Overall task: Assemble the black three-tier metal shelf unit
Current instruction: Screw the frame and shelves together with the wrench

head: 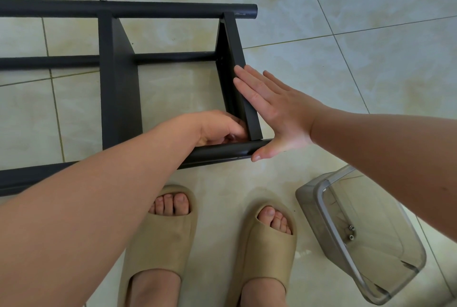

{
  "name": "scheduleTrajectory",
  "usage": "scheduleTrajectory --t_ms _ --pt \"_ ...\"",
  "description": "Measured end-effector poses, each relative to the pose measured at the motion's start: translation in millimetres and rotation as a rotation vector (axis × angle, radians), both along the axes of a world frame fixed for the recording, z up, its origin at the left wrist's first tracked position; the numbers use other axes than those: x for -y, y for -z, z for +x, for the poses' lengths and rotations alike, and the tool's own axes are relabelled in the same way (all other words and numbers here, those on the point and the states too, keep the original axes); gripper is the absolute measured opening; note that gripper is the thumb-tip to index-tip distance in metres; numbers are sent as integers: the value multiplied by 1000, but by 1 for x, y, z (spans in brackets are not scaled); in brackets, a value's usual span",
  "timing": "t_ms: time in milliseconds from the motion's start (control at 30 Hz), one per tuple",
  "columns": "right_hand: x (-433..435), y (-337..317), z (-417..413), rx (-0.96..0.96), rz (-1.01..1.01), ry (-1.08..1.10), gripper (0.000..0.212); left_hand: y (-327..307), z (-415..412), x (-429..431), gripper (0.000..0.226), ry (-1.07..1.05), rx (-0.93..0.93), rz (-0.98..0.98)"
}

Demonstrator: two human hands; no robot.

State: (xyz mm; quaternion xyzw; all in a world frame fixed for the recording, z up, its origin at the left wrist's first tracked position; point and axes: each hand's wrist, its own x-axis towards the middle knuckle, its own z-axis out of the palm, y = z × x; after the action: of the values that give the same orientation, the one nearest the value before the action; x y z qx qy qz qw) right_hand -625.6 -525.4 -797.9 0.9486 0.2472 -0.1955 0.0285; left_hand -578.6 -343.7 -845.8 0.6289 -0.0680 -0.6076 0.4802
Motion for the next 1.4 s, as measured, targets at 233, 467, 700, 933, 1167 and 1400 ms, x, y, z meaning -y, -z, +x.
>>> scheduleTrajectory --t_ms 233,467,700,933,1167,1400 --pt "-1 0 0 0 3 0 142 1 0 1 21 -42 -83 -81" --pt "0 0 0 -6 11 2 141 -1 -2 3 35 60 -36 50" --pt "-1 0 0 -6 14 8 142 0 -1 0 26 -12 -15 -2" --pt "0 0 0 -1 16 7 142 1 0 2 22 -36 -89 -97" --pt "0 0 0 0 19 6 142 -1 -2 3 24 -17 9 -4" --pt "0 1 -1 11 21 3 142 -1 -1 0 14 -8 -10 -6"
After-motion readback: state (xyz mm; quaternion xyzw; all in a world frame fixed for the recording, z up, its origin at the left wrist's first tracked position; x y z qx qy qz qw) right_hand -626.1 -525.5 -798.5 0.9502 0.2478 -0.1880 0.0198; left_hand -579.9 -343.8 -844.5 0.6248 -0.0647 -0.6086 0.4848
